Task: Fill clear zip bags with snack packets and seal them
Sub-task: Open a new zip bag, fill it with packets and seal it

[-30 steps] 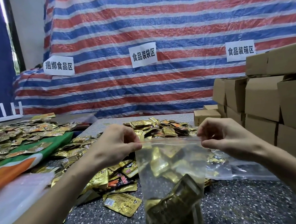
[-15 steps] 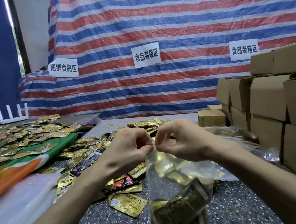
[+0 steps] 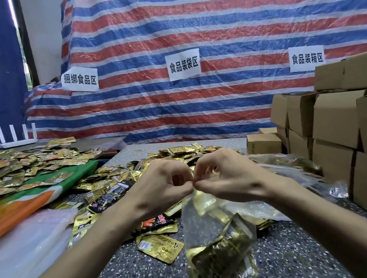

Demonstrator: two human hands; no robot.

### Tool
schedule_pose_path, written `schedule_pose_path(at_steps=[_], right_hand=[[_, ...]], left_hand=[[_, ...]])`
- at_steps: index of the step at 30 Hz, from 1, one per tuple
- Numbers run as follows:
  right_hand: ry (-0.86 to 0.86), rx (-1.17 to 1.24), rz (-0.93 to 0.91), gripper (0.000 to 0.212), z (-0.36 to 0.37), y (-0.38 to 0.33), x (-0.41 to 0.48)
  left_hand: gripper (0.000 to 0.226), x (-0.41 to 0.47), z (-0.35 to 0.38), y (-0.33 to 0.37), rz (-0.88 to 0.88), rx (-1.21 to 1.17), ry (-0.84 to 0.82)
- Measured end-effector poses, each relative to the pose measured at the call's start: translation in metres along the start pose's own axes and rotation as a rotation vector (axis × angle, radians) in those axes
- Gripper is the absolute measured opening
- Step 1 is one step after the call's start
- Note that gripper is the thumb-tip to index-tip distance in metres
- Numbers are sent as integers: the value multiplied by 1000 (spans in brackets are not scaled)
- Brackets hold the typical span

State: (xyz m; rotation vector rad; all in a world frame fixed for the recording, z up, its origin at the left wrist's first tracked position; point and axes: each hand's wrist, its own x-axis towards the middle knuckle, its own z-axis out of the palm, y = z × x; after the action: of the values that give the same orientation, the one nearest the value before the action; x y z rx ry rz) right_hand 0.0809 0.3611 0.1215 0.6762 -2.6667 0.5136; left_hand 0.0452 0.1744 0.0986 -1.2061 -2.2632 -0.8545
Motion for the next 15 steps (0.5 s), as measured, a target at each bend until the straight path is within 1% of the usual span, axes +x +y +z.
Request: schedule_pose_path(at_steps=[3,8,12,15], right_hand=[[3,-39,2,8,-2,2,1],[-20,-46,-5,10,-5,9,-6],[-22,-30,-1,12,-9,20,-13],[-7,-5,6,13,-13,31,-18]], left_hand=[[13,-1,2,-2,7,-32,20],[28,-2,-3,-3,43,-39,-5],[22,1,-8,-3,46,36,-57],[18,2,-11,-5,38,28,-57]])
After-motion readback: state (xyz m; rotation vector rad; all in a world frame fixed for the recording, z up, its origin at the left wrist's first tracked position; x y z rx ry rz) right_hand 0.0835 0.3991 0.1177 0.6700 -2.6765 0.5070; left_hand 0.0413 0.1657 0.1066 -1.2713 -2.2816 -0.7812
